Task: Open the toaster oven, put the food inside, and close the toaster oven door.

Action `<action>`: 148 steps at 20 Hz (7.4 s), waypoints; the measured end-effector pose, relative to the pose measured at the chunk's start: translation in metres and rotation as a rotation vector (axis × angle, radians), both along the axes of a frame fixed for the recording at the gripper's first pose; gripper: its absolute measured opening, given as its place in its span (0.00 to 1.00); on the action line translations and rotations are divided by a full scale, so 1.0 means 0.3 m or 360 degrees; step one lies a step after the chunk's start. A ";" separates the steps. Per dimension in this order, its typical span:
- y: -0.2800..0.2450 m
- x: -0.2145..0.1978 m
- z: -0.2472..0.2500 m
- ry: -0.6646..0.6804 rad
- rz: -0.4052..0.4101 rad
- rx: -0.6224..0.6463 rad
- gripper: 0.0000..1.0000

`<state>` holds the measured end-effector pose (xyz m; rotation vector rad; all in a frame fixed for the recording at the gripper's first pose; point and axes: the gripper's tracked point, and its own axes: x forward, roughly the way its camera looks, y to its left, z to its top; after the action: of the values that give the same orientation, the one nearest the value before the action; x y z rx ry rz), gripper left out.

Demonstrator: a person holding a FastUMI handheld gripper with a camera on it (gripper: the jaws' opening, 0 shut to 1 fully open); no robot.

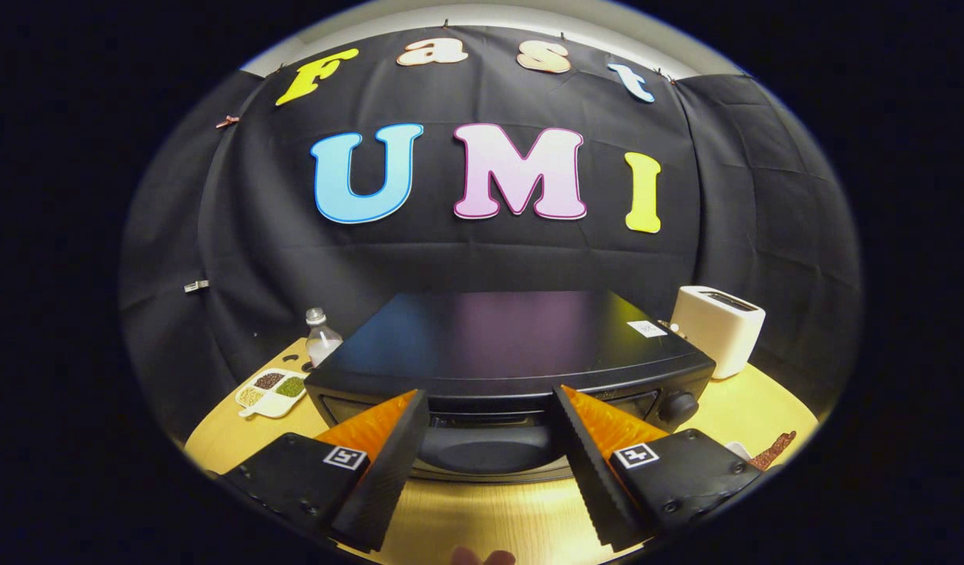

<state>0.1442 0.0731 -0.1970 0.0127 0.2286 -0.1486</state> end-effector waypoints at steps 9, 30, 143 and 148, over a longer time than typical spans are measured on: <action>0.025 -0.182 -0.064 0.0054 0.0005 0.0033 0.98; 0.045 -0.509 -0.432 0.0552 -0.0003 0.0138 1.00; -0.161 0.135 -0.298 0.0219 -0.0409 0.1961 0.15; -0.179 0.152 -0.310 0.0219 -0.0495 0.1909 0.18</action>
<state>0.1898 0.0193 -0.2899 1.2376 0.4254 -0.3041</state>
